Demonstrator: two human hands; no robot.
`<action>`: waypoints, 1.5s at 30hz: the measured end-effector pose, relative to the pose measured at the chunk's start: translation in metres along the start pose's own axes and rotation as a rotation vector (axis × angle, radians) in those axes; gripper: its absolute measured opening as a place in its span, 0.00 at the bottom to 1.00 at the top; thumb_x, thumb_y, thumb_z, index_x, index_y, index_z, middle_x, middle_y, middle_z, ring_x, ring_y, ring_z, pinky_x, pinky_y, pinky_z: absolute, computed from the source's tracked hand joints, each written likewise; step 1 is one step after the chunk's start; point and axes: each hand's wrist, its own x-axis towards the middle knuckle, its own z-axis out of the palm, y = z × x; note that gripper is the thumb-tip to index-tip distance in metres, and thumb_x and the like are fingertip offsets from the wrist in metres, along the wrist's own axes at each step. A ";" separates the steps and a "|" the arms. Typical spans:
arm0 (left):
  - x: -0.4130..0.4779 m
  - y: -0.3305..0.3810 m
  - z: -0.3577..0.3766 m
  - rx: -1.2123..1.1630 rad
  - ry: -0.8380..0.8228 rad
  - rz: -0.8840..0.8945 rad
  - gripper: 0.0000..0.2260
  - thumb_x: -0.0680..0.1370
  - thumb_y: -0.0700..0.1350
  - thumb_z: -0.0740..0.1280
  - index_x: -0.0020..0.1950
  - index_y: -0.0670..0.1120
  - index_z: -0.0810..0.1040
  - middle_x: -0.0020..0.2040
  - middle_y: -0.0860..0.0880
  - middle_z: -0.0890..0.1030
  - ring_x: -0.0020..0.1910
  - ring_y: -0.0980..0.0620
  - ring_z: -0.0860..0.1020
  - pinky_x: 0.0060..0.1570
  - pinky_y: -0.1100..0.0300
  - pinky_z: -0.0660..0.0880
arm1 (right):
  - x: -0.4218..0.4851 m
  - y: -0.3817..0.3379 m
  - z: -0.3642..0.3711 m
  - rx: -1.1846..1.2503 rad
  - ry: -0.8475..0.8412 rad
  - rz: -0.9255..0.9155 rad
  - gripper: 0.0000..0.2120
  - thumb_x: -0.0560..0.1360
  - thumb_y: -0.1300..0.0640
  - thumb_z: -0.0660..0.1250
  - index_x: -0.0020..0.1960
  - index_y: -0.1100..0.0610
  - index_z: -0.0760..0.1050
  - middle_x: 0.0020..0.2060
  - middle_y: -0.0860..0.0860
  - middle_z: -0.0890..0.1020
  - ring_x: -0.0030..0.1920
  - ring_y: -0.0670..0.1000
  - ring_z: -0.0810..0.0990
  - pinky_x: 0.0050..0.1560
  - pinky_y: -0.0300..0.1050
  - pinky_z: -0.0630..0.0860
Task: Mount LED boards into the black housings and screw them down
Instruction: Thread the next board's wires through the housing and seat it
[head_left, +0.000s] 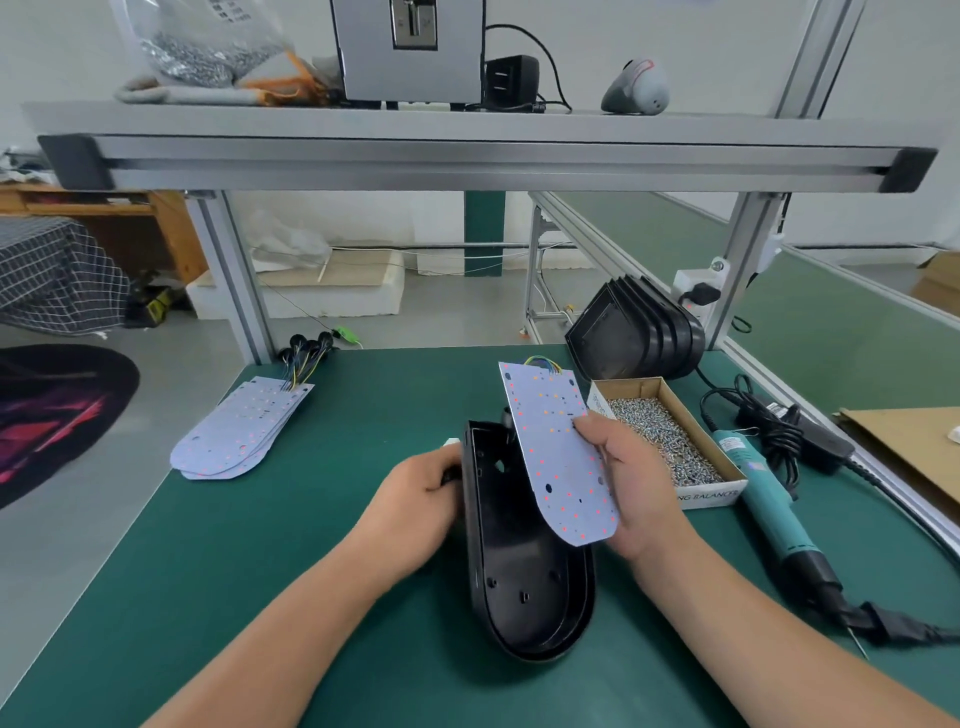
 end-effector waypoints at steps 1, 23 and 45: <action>0.000 0.003 -0.002 -0.098 -0.019 -0.007 0.20 0.82 0.33 0.59 0.53 0.53 0.87 0.51 0.46 0.88 0.50 0.47 0.85 0.55 0.53 0.82 | 0.001 0.000 -0.001 -0.011 -0.012 0.003 0.14 0.71 0.53 0.67 0.50 0.57 0.89 0.48 0.57 0.88 0.42 0.56 0.88 0.39 0.46 0.83; 0.014 -0.027 -0.049 -0.353 0.088 -0.052 0.10 0.86 0.45 0.65 0.59 0.52 0.87 0.50 0.44 0.88 0.43 0.51 0.81 0.46 0.60 0.79 | 0.005 -0.012 -0.012 -0.976 0.025 -0.108 0.27 0.77 0.62 0.62 0.66 0.33 0.76 0.53 0.58 0.81 0.46 0.53 0.78 0.49 0.49 0.72; 0.016 -0.029 -0.043 -0.385 0.161 0.014 0.10 0.87 0.44 0.65 0.61 0.54 0.86 0.54 0.46 0.88 0.48 0.53 0.83 0.52 0.56 0.79 | 0.017 0.022 0.075 -1.445 0.085 -0.923 0.13 0.80 0.52 0.73 0.64 0.51 0.83 0.56 0.47 0.82 0.60 0.54 0.76 0.62 0.52 0.67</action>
